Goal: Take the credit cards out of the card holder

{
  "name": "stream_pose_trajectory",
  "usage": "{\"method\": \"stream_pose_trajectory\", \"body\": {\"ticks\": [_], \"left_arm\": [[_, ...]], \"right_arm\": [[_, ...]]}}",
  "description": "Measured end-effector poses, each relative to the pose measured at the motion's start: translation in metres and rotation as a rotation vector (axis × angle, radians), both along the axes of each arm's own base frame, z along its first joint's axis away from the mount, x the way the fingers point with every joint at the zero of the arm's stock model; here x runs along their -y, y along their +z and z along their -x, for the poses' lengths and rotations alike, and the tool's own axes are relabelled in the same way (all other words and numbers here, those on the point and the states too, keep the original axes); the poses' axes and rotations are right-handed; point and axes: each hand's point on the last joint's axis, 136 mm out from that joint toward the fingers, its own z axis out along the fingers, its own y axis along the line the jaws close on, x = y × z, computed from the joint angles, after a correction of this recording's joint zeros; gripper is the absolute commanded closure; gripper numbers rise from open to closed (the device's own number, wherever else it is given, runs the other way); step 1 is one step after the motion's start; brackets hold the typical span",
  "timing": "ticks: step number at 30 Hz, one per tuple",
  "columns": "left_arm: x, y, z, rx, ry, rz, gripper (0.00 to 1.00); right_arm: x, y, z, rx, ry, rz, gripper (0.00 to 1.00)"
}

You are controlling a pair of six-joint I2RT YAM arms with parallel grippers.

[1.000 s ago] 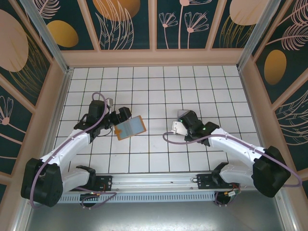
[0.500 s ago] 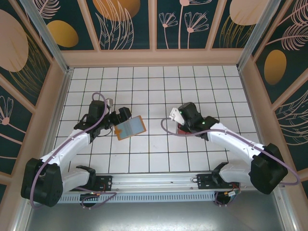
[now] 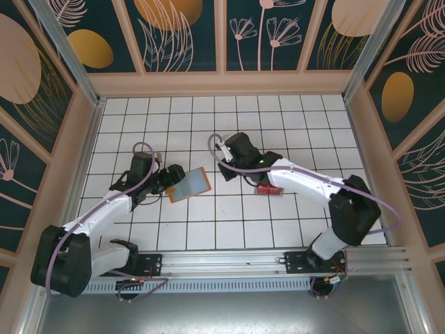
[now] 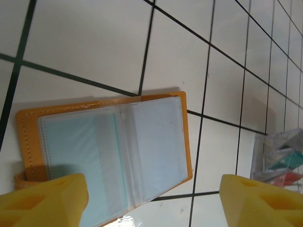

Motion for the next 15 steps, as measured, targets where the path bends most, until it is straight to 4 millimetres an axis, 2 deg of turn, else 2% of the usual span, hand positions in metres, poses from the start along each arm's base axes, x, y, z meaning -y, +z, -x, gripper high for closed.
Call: {"method": "stream_pose_trajectory", "body": {"ticks": [5,10,15], "left_arm": [[-0.004,-0.013,0.000,-0.038,0.018,-0.029,0.49],[-0.011,-0.031,0.003,-0.092,0.039,-0.071,0.53],[-0.016,-0.049,0.006,-0.155,0.052,-0.112,0.56]], "right_arm": [[-0.020,-0.034,0.001,-0.132,-0.036,-0.048,1.00],[-0.035,-0.061,-0.001,-0.221,-0.059,-0.073,1.00],[-0.052,-0.078,-0.005,-0.265,-0.058,-0.081,1.00]]}}
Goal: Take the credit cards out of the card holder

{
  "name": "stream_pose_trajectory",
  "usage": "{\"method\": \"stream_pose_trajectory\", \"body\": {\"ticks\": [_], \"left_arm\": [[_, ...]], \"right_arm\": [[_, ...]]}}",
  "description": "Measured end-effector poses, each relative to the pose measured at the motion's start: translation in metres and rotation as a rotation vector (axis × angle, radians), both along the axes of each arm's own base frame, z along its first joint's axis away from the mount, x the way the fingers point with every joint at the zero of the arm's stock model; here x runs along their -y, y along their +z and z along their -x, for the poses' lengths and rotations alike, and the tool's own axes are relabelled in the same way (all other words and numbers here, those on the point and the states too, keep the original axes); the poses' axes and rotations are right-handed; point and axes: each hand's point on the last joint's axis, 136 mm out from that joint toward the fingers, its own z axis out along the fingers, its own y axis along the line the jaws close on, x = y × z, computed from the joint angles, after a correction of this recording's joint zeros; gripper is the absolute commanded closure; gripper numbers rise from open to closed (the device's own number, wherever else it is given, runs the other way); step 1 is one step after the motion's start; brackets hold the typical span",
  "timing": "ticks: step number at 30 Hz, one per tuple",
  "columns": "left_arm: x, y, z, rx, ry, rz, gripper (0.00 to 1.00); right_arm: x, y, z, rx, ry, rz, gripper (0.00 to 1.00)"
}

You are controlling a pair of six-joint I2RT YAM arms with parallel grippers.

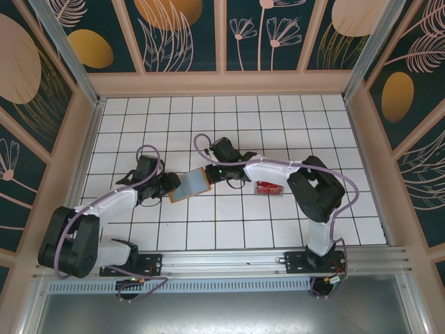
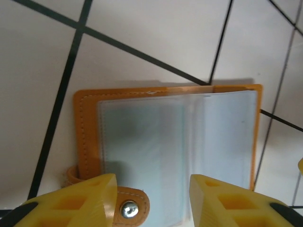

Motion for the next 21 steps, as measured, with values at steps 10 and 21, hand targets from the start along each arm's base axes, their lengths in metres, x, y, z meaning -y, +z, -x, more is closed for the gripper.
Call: {"method": "stream_pose_trajectory", "body": {"ticks": [10,21], "left_arm": [[-0.005,-0.006,-0.004,-0.021,0.020,-0.038,0.56],[-0.007,-0.014,-0.007,-0.044,0.020,-0.062,0.57]], "right_arm": [[-0.004,-0.021,0.001,-0.036,-0.018,0.018,1.00],[-0.005,-0.031,0.015,-0.060,-0.013,0.026,1.00]]}}
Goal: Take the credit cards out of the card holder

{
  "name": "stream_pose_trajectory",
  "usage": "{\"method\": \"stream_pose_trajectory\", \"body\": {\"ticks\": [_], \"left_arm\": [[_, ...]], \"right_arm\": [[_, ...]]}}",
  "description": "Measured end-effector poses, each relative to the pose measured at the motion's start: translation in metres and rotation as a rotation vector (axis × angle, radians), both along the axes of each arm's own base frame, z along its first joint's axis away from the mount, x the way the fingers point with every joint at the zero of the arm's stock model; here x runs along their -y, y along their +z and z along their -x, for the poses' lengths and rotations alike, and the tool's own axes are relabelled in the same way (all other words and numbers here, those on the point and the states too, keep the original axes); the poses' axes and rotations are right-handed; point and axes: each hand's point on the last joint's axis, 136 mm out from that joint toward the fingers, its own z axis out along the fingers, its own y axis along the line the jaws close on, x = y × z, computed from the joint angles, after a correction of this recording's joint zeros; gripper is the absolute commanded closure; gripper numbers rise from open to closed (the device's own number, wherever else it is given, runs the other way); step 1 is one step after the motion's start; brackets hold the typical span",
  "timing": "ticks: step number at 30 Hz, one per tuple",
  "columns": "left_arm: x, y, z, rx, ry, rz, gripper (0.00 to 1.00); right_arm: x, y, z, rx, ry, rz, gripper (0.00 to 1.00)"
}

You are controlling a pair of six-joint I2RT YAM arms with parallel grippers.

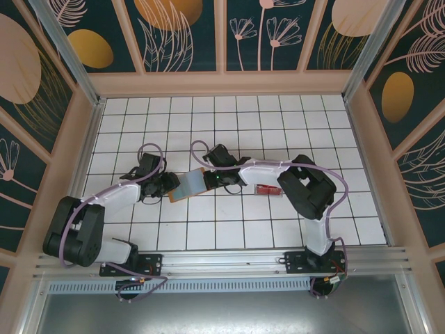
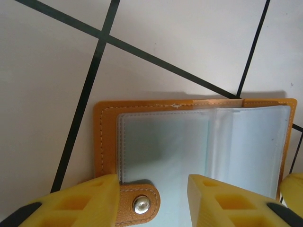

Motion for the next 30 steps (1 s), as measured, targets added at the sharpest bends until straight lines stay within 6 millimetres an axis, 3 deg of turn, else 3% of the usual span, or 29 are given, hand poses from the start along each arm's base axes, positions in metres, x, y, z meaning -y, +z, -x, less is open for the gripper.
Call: {"method": "stream_pose_trajectory", "body": {"ticks": [30], "left_arm": [[0.033,0.006,-0.007,0.038,-0.146,0.135,0.51]], "right_arm": [[-0.002,-0.004,0.004,-0.014,-0.006,0.001,1.00]]}}
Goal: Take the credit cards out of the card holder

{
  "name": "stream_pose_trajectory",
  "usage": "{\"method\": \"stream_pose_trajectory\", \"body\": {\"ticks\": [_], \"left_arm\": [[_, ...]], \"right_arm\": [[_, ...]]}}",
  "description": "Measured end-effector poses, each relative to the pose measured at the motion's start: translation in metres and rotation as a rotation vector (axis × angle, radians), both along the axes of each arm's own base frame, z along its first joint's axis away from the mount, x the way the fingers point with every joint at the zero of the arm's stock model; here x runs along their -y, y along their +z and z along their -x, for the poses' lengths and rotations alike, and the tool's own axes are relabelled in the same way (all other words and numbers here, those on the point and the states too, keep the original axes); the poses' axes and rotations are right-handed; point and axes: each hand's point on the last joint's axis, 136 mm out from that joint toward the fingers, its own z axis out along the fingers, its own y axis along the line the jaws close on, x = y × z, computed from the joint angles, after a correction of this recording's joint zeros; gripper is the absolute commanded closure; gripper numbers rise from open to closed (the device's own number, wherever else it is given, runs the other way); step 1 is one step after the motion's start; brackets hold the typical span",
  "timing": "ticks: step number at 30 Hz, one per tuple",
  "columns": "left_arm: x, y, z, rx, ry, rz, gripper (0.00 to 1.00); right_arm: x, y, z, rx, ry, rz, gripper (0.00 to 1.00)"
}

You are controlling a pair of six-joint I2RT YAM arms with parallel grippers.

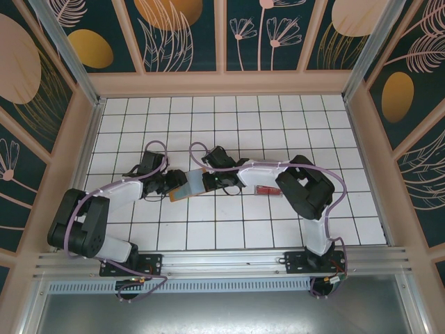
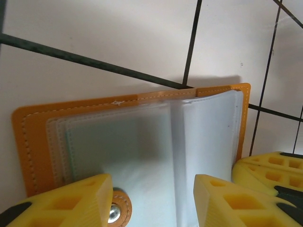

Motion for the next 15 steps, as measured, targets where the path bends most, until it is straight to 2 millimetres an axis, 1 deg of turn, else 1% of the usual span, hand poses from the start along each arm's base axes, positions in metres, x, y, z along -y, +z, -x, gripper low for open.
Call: {"method": "stream_pose_trajectory", "body": {"ticks": [6,15], "left_arm": [[-0.001,0.000,-0.002,0.006,0.006,-0.008,0.51],[-0.026,0.000,-0.004,0.003,0.069,-0.140,0.49]], "right_arm": [[0.000,0.000,0.000,-0.005,-0.008,-0.002,1.00],[0.000,0.000,0.000,-0.005,-0.008,-0.002,1.00]]}}
